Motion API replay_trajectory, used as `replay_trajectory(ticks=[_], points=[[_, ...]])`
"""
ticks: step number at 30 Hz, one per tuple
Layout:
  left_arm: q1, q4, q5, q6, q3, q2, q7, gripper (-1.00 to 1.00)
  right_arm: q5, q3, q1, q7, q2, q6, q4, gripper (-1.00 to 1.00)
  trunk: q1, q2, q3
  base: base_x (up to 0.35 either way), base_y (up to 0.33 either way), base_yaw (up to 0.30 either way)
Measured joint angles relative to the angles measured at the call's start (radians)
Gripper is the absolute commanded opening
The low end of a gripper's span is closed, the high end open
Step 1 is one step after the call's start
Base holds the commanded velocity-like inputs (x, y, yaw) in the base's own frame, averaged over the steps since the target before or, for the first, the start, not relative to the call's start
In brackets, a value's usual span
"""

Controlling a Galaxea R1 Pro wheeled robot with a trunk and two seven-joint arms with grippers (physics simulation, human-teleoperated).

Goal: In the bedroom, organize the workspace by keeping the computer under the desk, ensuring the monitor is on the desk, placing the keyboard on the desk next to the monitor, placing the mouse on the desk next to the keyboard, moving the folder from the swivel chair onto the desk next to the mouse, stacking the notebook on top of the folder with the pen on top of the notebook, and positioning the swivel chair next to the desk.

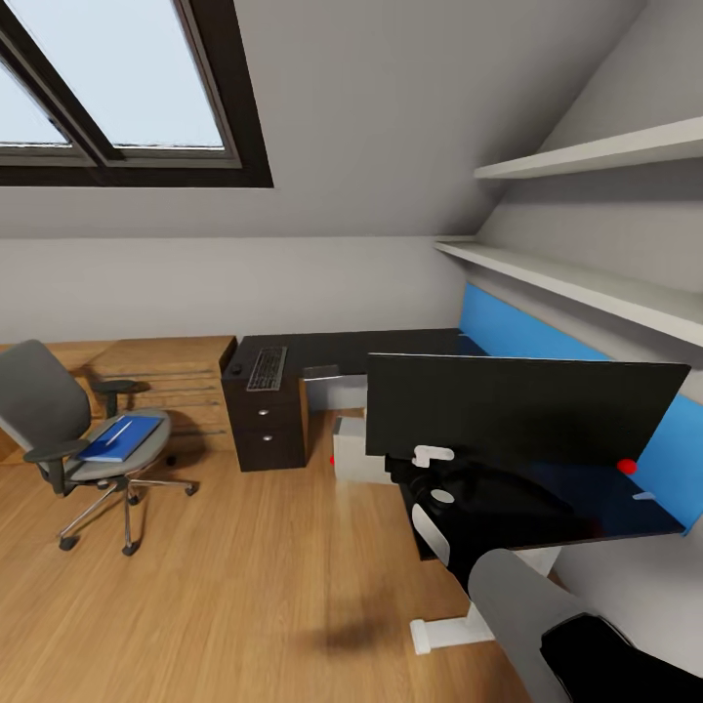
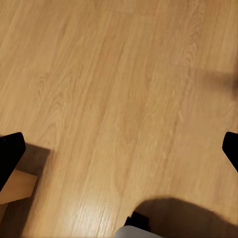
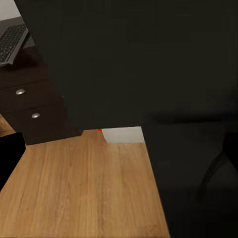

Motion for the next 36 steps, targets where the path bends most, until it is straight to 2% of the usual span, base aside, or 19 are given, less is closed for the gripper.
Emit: replay_trajectory(ticks=[22, 36], points=[[0.0, 0.0, 0.001, -0.003, 0.0, 0.0, 0.0, 1.0, 0.0, 0.0, 0.0, 0.0, 0.0, 0.0, 0.0, 1.0, 0.0, 0.0, 0.0, 0.135, 0.117, 0.0], [0.0, 0.0, -0.002, -0.003, -0.001, -0.005, 0.0, 1.0, -0.001, 0.0, 0.0, 0.0, 0.0, 0.0, 0.0, 1.0, 0.0, 0.0, 0.0, 0.151, 0.019, 0.0]])
